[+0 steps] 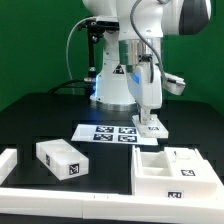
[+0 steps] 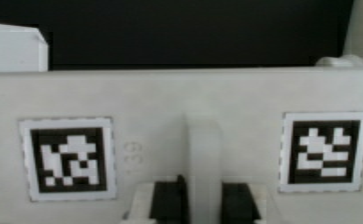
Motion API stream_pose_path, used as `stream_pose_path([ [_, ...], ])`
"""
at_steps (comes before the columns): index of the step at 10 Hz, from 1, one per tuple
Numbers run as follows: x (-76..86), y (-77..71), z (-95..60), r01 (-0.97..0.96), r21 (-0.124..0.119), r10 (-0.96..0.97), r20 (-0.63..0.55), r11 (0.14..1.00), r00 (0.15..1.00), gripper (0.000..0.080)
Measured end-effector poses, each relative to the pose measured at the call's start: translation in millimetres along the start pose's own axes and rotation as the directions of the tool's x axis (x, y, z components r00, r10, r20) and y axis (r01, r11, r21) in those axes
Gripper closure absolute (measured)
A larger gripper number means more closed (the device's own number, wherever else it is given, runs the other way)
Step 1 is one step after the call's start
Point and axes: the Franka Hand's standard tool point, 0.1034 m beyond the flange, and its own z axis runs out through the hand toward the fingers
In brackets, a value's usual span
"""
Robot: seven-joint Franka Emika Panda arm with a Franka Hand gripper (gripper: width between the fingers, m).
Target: Assemble cabinet
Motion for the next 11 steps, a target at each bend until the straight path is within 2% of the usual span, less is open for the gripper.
stream_pose_path([
  [2,-3.0,-2.8,11.8,-0.014,-0.009,0.014,-0.001,1.000,1.000,0.0735],
  [3,-0.7,-4.0,14.8,-0.045,-0.002,0.045,-0.002,0.999,0.999,0.0735],
  [4,0.3,-5.4,14.4,-0.067,0.003,0.067,0.002,0.998,0.998,0.0735],
  [7,-6.4,-13.1,14.7,-0.057,-0.001,0.057,0.016,0.998,0.998,0.0735],
  [11,-4.4,-12.7,15.3,-0.052,-0.001,0.052,0.016,0.999,0.999,0.0735],
])
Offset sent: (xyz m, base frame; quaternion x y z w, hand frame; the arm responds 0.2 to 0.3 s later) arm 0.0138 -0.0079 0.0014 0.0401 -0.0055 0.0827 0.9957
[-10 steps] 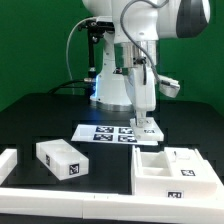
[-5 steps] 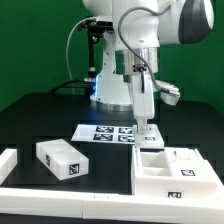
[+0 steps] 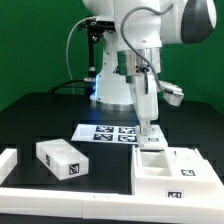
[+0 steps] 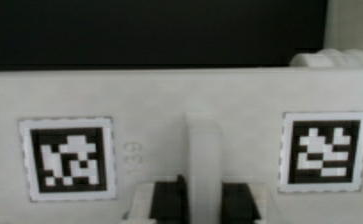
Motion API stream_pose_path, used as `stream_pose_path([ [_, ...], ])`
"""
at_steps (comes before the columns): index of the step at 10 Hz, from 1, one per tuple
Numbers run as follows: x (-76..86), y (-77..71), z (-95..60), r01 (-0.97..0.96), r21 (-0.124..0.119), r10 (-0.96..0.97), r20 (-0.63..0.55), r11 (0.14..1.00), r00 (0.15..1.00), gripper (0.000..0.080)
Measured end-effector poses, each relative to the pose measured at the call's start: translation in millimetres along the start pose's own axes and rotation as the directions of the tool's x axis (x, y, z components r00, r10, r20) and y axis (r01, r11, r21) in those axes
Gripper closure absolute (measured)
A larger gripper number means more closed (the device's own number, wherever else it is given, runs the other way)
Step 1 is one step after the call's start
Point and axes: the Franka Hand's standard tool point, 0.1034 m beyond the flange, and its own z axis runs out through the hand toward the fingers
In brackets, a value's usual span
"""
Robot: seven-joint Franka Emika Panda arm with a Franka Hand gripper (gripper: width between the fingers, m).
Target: Assemble cabinet
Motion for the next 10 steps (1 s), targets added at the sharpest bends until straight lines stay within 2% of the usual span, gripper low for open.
stream_pose_path([
  [1,5.9,-3.2,-1.8,-0.013,0.008,0.013,0.000,1.000,1.000,0.0735],
  [6,5.0,-5.6,0.8,-0.011,-0.014,0.011,0.016,1.000,1.000,0.0735],
  [10,0.9,-25.3,3.0,-0.006,-0.002,0.006,0.025,1.000,1.000,0.0735],
])
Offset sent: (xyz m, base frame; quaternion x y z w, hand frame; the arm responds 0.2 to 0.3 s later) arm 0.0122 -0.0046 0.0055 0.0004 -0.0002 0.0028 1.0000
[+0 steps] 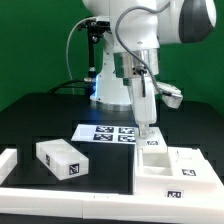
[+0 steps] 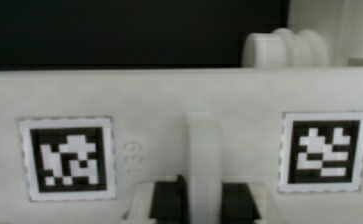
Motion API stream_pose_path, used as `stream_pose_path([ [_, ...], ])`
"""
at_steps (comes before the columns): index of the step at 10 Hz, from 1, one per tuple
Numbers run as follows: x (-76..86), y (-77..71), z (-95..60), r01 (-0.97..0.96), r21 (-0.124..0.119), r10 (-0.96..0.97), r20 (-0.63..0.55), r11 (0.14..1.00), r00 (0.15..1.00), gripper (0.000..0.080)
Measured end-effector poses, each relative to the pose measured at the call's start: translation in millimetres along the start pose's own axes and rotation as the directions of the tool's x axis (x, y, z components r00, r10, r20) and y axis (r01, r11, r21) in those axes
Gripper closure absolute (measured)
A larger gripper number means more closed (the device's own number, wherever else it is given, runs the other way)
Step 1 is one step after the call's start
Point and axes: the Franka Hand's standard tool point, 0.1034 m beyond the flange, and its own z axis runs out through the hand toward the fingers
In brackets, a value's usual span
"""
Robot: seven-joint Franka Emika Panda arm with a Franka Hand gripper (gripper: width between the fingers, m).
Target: Assemble cabinet
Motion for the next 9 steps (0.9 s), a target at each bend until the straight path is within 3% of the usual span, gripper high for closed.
stream_pose_path([
  [5,0.2,-3.5,1.4,-0.001,-0.001,0.001,0.002,1.000,1.000,0.0735],
  [9,6.7,-58.3,3.4,-0.016,0.044,0.015,0.010,0.999,1.000,0.0735],
])
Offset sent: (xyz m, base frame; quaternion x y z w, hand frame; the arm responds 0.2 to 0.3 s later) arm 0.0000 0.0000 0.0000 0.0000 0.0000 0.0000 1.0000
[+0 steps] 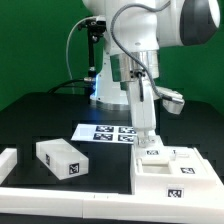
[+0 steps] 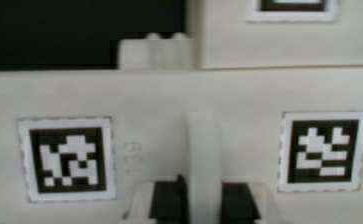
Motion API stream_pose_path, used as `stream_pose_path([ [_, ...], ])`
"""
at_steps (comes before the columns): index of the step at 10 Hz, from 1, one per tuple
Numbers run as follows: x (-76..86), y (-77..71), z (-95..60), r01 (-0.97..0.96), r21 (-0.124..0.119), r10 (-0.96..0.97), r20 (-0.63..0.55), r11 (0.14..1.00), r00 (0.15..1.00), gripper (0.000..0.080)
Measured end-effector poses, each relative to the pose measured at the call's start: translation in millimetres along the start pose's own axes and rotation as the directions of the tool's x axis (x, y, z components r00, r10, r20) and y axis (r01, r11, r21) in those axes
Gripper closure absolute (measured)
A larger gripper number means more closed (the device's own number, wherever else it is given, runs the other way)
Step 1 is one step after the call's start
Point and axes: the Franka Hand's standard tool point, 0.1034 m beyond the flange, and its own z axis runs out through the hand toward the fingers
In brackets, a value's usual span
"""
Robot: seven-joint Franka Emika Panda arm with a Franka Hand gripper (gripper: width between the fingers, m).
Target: Assemble cabinet
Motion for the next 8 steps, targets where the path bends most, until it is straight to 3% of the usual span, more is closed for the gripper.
stream_pose_path([
  [2,-6.9,-23.9,2.8,0.011,0.027,-0.011,0.001,1.000,1.000,0.0735],
  [4,-6.7,-38.5,2.6,0.022,0.046,-0.022,-0.001,0.999,1.000,0.0735],
  [6,-4.3,-39.4,2.3,0.027,0.034,-0.027,0.007,0.999,1.000,0.0735],
  [8,-3.5,-41.3,4.5,0.033,0.000,-0.033,0.034,0.999,0.999,0.0735],
])
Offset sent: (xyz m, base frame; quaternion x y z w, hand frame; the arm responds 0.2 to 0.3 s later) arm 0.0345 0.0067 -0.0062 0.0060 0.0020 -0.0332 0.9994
